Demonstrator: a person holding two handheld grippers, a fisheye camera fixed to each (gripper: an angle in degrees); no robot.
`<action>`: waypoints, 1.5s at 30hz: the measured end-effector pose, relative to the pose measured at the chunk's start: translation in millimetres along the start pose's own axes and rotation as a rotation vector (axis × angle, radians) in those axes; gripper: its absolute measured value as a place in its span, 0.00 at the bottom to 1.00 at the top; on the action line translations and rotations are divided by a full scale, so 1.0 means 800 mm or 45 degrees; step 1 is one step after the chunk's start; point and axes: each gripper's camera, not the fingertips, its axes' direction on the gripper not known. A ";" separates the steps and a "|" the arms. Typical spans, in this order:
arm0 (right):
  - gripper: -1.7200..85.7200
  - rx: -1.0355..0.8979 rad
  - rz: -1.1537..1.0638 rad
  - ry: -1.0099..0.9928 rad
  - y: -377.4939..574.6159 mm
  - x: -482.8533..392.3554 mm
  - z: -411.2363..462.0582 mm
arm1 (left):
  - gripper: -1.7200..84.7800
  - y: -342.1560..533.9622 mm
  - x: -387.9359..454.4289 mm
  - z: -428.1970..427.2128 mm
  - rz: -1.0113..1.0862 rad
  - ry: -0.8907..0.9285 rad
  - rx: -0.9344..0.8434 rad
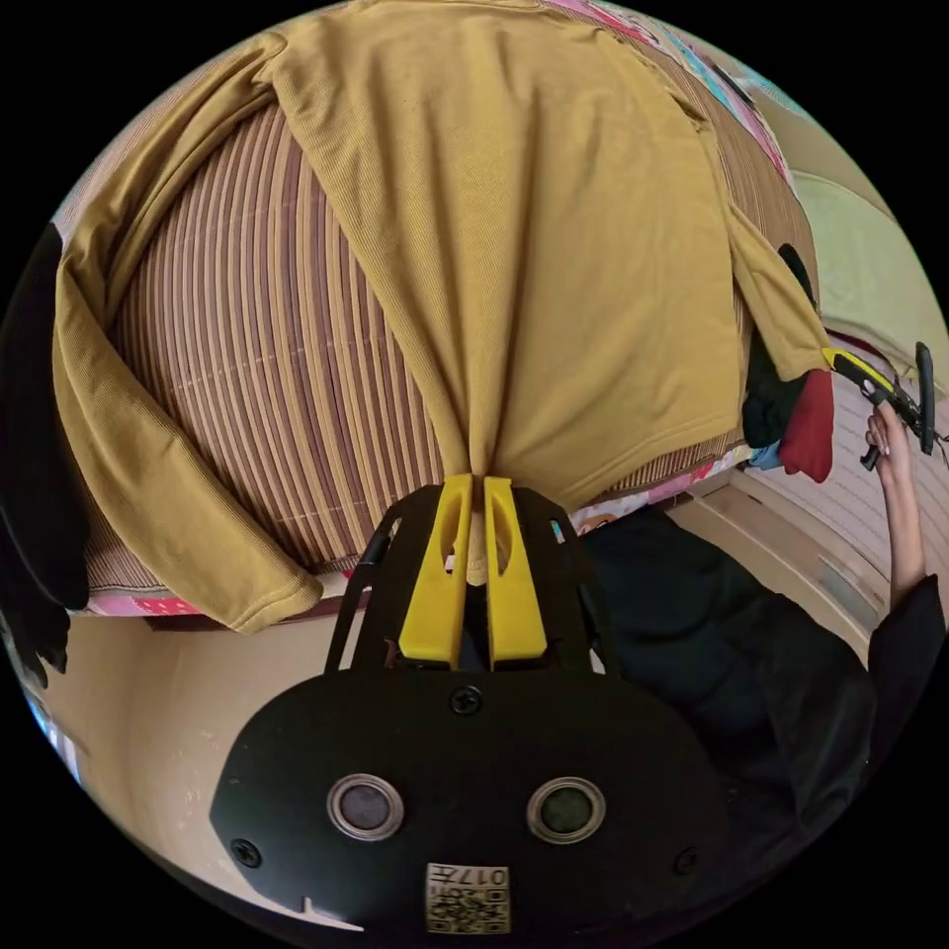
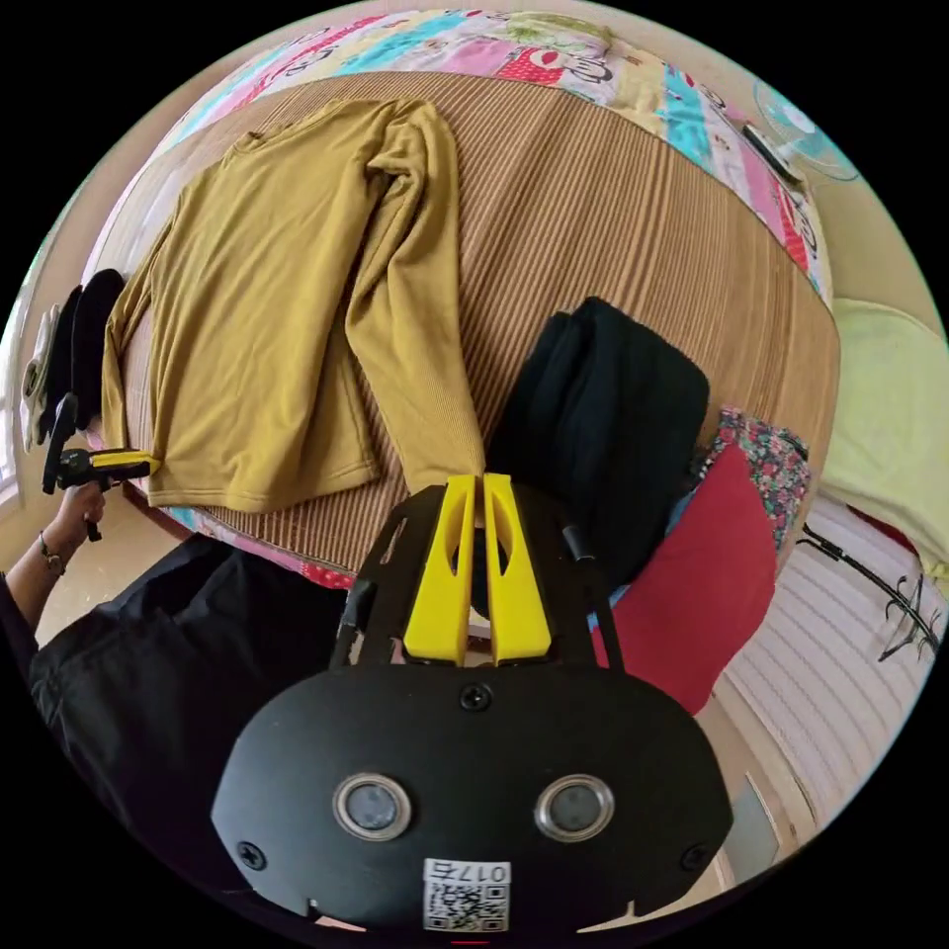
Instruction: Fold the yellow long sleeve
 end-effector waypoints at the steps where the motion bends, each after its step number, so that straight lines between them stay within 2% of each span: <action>1: 0.05 -0.001 0.084 0.014 0.008 0.064 -0.011 | 0.03 0.011 -0.009 -0.010 -0.028 0.006 -0.009; 6: 0.07 0.027 0.596 -0.244 0.057 0.285 -0.014 | 0.03 0.056 -0.037 -0.044 -0.142 0.037 -0.021; 9: 0.10 0.211 0.924 -0.407 0.126 0.356 -0.004 | 0.03 0.078 -0.056 -0.065 -0.241 0.142 -0.017; 13: 0.13 0.463 1.116 -0.853 0.234 0.376 0.040 | 0.04 0.114 -0.087 -0.096 -0.415 0.328 0.039; 17: 0.14 0.456 1.345 -1.252 0.313 0.374 0.125 | 0.04 0.145 -0.106 -0.115 -0.552 0.429 0.081; 19: 0.15 0.534 1.568 -1.515 0.360 0.373 0.182 | 0.04 0.160 -0.112 -0.124 -0.618 0.450 0.081; 22: 0.16 0.608 1.767 -1.646 0.390 0.380 0.230 | 0.04 0.169 -0.111 -0.134 -0.653 0.455 0.069; 25: 0.13 0.656 1.802 -1.652 0.391 0.407 0.243 | 0.04 0.171 -0.105 -0.146 -0.648 0.497 0.086; 26: 0.13 0.691 1.791 -1.645 0.390 0.412 0.238 | 0.04 0.172 -0.103 -0.149 -0.643 0.527 0.101; 27: 0.10 0.833 1.728 -1.620 0.386 0.424 0.214 | 0.05 0.174 -0.102 -0.153 -0.641 0.592 0.128; 29: 0.07 1.039 1.495 -1.616 0.363 0.437 0.159 | 0.05 0.180 -0.101 -0.162 -0.654 0.681 0.173; 31: 0.07 1.215 1.046 -1.684 0.310 0.424 0.063 | 0.06 0.195 -0.104 -0.177 -0.688 0.728 0.245; 32: 0.06 1.255 0.932 -1.694 0.296 0.411 0.036 | 0.07 0.201 -0.105 -0.180 -0.702 0.730 0.267; 34: 0.06 1.359 0.544 -1.756 0.248 0.332 -0.057 | 0.08 0.224 -0.112 -0.188 -0.779 0.703 0.339; 36: 0.06 1.349 0.322 -1.833 0.213 0.246 -0.100 | 0.09 0.242 -0.116 -0.191 -0.816 0.690 0.391; 39: 0.07 1.183 0.087 -1.864 0.159 0.065 -0.111 | 0.10 0.265 -0.117 -0.196 -0.799 0.636 0.454; 41: 0.07 0.925 -0.015 -1.762 0.128 -0.055 -0.074 | 0.11 0.275 -0.117 -0.201 -0.785 0.544 0.461; 43: 0.08 0.418 -0.080 -1.530 0.108 -0.197 0.008 | 0.12 0.282 -0.121 -0.204 -0.756 0.433 0.460; 45: 0.09 0.197 -0.220 -1.365 0.130 -0.270 0.044 | 0.13 0.281 -0.123 -0.203 -0.725 0.323 0.445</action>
